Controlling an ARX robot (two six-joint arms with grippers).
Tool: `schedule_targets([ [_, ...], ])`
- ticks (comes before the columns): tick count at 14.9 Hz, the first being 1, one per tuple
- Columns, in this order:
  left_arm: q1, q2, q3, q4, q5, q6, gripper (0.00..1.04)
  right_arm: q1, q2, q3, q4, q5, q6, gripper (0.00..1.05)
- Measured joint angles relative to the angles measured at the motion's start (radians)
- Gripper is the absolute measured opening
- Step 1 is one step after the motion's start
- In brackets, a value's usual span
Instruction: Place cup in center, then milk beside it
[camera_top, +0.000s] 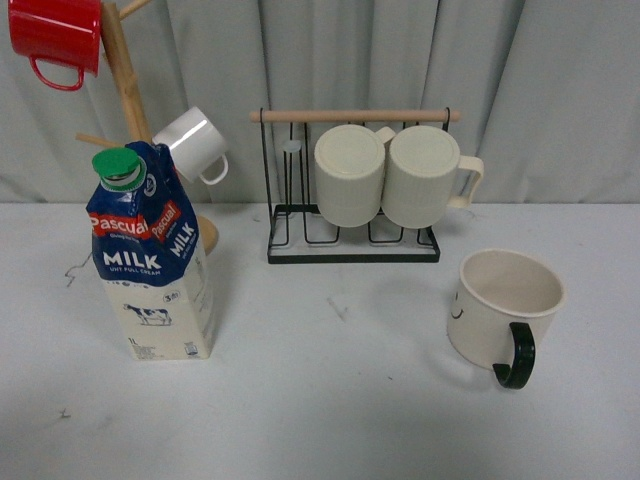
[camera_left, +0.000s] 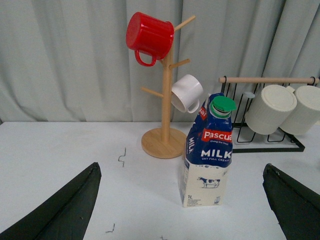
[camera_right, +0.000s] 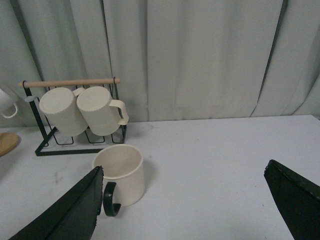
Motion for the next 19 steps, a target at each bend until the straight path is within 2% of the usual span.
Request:
schedule_targets([
  [15,0.0,0.0,0.0,0.0,0.0,0.0,0.98,-0.002,0.001,0.0,-0.001,-0.006,0.0,0.98],
  [16,0.0,0.0,0.0,0.0,-0.001,0.0,0.98,-0.113,0.105,0.011,0.059,-0.265,-0.002,0.98],
  [17,0.0,0.0,0.0,0.001,-0.001,0.0,0.98,-0.19,0.3,0.047,0.194,-0.458,0.001,0.98],
  [18,0.0,0.0,0.0,0.0,0.0,0.0,0.98,-0.153,0.465,0.074,0.345,-0.575,0.006,0.98],
  [19,0.0,0.0,0.0,0.0,0.0,0.0,0.98,-0.1,0.671,0.128,0.524,-0.539,0.009,0.98],
])
